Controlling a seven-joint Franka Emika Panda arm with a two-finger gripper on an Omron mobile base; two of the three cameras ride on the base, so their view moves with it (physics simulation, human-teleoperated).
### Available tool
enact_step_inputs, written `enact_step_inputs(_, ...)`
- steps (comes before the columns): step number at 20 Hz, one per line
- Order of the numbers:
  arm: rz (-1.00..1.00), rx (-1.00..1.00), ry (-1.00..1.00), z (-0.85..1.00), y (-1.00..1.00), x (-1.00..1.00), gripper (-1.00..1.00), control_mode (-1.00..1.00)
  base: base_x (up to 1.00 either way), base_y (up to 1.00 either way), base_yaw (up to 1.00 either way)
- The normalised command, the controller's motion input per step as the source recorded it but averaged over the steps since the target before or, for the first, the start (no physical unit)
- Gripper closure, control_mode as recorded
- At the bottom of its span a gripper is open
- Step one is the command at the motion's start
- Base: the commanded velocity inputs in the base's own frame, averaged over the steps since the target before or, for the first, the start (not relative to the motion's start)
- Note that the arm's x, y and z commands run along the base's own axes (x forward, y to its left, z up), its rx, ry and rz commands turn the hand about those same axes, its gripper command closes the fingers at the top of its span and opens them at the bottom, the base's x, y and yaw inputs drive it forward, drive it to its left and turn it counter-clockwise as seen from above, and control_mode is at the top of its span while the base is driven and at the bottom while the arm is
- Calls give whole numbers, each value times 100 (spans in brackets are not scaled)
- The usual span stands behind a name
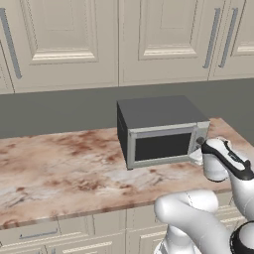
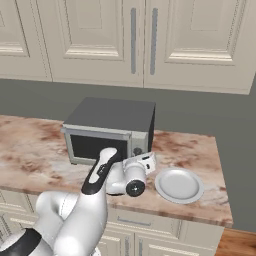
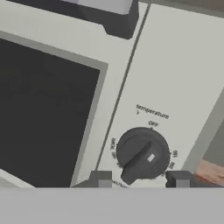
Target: Pull the toaster oven rack outwards. Pick up the baguette from the plate and place it on the toaster oven rack. Close the toaster oven door fully and set the temperature to the lowest setting.
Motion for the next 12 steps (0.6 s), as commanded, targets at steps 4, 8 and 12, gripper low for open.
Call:
enact_step_inputs(4,0,-29,-14,71,4,0,100,-100,0,0,0)
enact_step_inputs(8,0,-24,-13,70,17,0,100,-100,0,0,0)
enact_step_inputs(12,0,-25,-13,71,10,0,100,-100,0,0,0)
